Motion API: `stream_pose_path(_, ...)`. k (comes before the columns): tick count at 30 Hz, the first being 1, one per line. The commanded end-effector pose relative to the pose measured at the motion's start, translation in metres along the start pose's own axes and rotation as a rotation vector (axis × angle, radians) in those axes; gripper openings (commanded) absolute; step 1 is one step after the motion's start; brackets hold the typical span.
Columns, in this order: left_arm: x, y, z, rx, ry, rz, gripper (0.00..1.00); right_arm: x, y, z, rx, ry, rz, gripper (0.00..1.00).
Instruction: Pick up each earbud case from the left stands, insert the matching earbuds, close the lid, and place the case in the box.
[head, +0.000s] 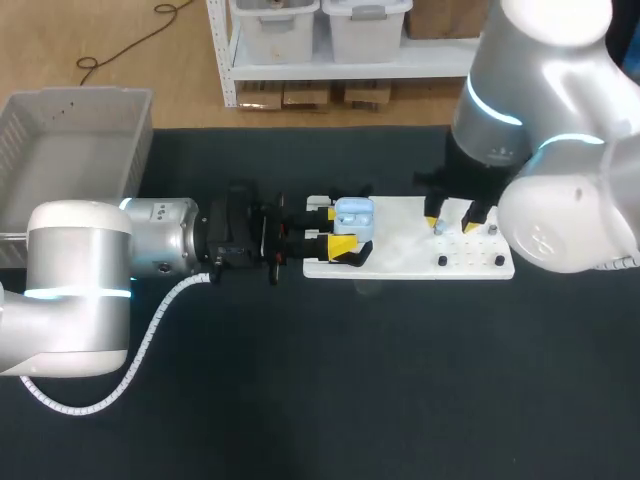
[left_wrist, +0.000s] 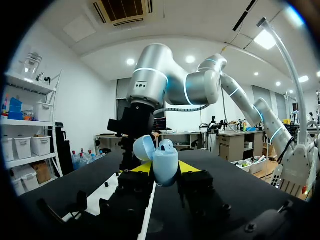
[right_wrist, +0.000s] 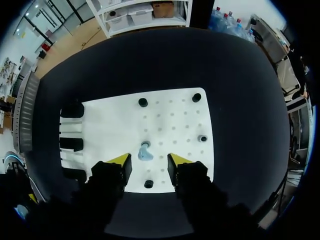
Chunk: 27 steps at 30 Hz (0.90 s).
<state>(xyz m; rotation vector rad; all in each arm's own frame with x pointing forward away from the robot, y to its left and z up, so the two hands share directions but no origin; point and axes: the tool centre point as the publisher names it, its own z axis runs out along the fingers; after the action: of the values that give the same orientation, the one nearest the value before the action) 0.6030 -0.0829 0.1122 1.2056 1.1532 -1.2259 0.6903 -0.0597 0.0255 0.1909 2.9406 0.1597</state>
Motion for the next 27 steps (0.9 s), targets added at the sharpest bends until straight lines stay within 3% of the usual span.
stream_pose_path(1, 0.0002, -0.0015, 0.0, -0.006, -0.001, 0.003, 0.0, -0.0006, 0.0005, 0.0043, 0.0, -0.006, -0.002, 0.44)
stream_pose_path(27, 0.0002, -0.0015, 0.0, -0.006, -0.001, 0.003, 0.0, -0.0054, 0.0027, 0.0137, 0.004, 0.006, -0.015, 0.31)
